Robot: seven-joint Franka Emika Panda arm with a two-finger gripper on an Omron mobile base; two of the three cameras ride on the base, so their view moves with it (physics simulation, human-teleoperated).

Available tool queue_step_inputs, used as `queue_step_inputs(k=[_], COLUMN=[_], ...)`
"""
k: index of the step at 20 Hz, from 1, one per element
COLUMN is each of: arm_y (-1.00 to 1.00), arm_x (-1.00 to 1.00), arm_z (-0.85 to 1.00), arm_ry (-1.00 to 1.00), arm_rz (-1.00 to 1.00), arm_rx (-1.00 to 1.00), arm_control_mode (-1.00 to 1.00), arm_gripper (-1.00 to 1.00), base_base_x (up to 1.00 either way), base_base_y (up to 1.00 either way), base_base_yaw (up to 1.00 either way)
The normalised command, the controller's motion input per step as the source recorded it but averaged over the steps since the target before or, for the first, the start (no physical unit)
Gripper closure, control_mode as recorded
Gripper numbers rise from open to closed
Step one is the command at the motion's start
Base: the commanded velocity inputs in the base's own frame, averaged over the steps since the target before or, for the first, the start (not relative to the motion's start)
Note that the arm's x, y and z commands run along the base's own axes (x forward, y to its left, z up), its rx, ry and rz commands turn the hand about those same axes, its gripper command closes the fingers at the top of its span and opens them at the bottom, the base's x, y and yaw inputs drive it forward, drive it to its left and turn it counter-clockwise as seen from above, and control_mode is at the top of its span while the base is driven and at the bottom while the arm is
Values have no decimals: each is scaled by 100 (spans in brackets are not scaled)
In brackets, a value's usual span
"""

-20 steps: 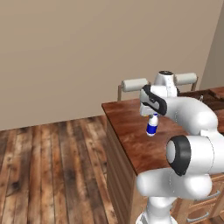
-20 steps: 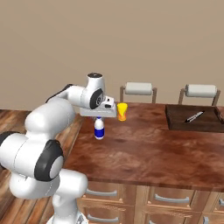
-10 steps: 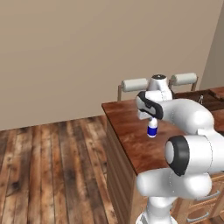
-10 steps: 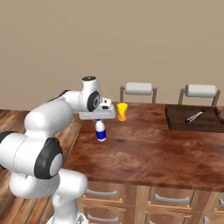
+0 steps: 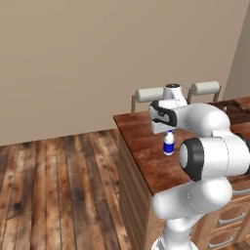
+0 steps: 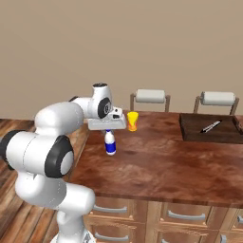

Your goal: Place the drinks on the dining counter in a tight cluster.

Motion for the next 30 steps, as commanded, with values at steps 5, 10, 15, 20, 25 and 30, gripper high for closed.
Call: queue_step_inputs(k=[5,10,15,20,25,30], arm_y=[-16,-15,0,0,0,0], arm_x=[16,0,0,0,0,0], arm_z=[-1,-5,-13,-18,-20,-24], arm_ry=[7,9,0,-4,-8,-9], arm_rz=[0,0,0,0,0,0], arm_rx=[12,13,0,-1,-2,-3], arm_control_mode=[-100,-100,-100,-100,-100,-100], arm_gripper=[100,100,100,100,100,100], base_base_x=[0,0,0,0,0,0], base_base_y=[0,0,0,0,0,0], base_base_yaw=[0,0,0,0,0,0])
